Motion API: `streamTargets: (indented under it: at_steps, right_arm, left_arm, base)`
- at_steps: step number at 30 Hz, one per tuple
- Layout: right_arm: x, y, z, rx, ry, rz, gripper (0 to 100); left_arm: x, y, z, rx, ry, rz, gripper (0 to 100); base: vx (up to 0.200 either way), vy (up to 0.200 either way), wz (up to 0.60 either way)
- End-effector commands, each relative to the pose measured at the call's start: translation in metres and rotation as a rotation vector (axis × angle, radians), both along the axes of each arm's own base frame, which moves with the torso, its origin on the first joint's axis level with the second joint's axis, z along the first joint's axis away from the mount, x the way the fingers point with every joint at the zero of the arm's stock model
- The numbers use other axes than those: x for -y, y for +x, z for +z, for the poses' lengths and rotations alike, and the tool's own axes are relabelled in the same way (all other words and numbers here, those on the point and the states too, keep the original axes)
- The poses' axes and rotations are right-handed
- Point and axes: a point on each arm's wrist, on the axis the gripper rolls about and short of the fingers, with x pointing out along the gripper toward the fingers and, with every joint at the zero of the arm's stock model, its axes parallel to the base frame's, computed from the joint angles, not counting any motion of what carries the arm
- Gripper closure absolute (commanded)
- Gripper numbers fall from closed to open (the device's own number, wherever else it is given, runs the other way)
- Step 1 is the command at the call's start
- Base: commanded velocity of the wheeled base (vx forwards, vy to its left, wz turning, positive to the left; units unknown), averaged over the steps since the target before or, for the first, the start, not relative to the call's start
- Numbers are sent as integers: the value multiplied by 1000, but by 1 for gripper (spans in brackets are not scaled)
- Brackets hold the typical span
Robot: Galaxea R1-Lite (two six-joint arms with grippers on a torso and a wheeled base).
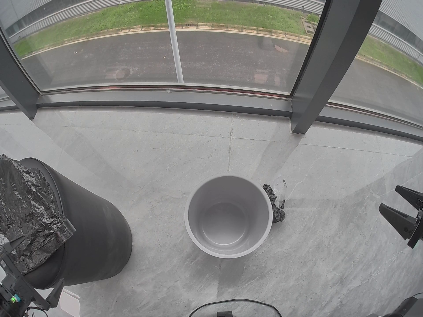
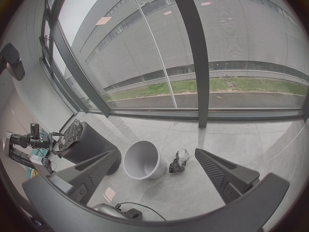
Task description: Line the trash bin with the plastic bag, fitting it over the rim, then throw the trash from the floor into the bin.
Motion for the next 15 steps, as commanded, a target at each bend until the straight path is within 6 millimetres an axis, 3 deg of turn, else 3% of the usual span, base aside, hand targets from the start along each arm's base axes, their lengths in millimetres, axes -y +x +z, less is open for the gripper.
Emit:
streamTargets:
  at_steps: [1,9,15]
  right_arm:
    - [0,0,-2,-10,-1,1,0]
    - [0,3,-5,-27,-4,0,0]
    - [0,3,-6,-31,-5,1,0]
  left_arm:
    - [0,3,-1,-23,1,7,0]
    - [2,21,3,-67,7,23,0]
    - [5,49,8,-87,13,20,0]
  base:
    - [0,0,0]
    - [0,0,0]
    - [0,0,0]
